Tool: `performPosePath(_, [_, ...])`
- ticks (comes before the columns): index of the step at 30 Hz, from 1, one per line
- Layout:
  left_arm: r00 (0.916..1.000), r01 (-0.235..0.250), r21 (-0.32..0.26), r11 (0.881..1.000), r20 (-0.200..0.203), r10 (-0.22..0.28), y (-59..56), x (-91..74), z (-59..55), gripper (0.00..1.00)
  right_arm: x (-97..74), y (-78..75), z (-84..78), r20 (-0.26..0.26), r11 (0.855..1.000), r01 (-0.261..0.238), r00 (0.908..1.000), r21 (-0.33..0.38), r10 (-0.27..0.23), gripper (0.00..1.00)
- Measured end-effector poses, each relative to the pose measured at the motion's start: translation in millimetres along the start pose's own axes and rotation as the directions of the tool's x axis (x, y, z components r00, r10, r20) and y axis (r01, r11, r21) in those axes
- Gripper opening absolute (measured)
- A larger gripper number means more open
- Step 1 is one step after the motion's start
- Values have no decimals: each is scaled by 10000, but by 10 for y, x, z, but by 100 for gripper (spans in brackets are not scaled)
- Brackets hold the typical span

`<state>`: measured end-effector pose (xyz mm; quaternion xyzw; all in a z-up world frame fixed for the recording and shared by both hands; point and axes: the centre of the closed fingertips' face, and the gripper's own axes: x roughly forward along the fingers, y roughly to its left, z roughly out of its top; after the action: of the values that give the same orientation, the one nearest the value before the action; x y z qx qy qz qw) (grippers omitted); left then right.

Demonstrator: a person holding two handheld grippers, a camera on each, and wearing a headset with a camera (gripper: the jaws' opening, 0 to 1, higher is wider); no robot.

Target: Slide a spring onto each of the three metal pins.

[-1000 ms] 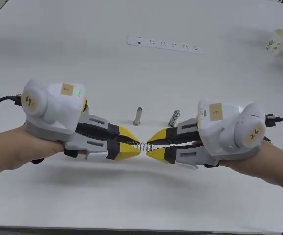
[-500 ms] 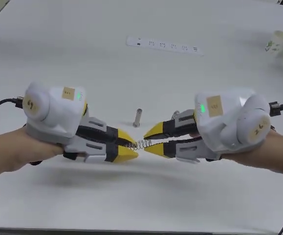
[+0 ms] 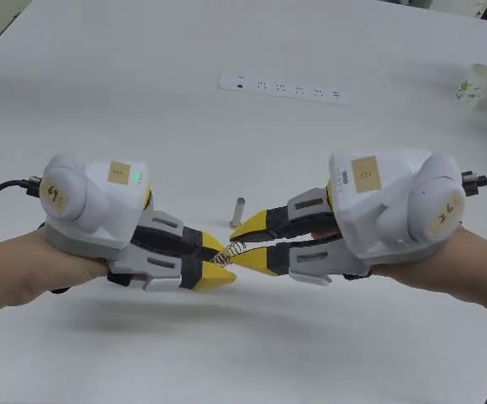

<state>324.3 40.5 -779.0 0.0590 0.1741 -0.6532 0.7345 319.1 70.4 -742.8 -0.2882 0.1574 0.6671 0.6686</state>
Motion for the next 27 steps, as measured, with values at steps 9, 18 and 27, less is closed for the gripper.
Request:
performPosePath(9, [9999,165,184,9997,3,-165,-54,77,76,3,53,4,129,430,9999,42,9991,111,-47,7])
performPosePath(18, [9999,133,198,9997,-76,-131,-52,50,65,3,57,14,145,422,9999,87,9991,-67,-84,7])
performPosePath(27, [9999,76,-118,9999,-104,-77,-64,37,60,4,56,35,154,275,9995,31,9996,-318,-23,7])
